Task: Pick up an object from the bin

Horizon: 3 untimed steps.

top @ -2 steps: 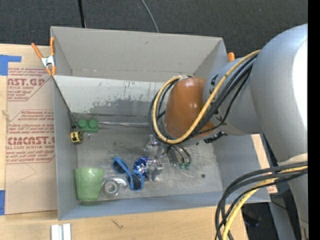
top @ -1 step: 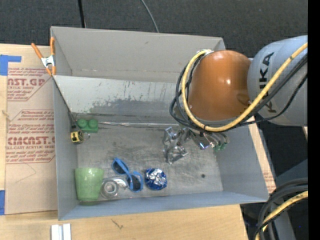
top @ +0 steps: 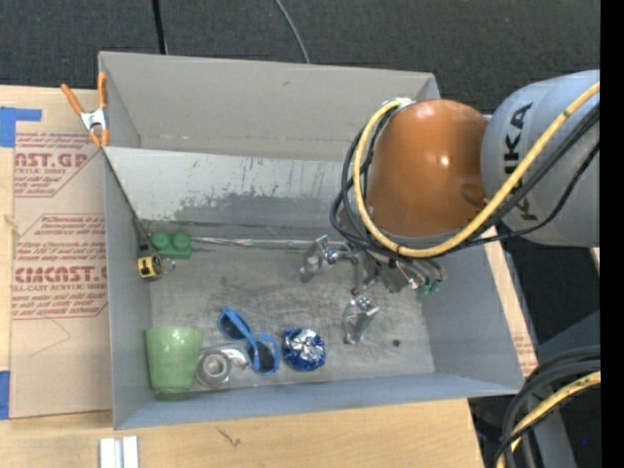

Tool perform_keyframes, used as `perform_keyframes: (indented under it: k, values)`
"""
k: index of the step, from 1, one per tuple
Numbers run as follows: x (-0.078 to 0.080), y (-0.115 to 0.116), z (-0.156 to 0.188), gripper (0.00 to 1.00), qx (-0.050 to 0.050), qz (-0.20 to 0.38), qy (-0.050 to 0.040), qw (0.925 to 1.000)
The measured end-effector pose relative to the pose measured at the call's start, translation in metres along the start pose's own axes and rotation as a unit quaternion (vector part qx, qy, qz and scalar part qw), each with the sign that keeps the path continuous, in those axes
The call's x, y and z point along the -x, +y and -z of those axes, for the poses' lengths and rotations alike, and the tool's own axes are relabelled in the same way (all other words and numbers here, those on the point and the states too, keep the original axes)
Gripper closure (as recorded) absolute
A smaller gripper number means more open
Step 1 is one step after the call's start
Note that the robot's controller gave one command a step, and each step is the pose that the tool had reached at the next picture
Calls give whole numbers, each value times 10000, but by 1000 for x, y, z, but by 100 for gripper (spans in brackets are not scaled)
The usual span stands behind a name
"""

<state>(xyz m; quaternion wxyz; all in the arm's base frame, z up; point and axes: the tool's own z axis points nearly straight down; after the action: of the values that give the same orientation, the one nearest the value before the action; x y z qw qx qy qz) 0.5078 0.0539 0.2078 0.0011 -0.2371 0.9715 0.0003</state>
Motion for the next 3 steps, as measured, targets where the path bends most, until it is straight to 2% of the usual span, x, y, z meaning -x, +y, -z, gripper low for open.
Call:
perform_keyframes:
  k: [1, 2, 3]
  values:
    - [1, 32, -136, 0, -18, 466, -74, 9989]
    - [-2, 32, -134, 100, -3, 461, 5, 9989]
    - [-1, 32, -135, 0, -8, 458, -41, 9989]
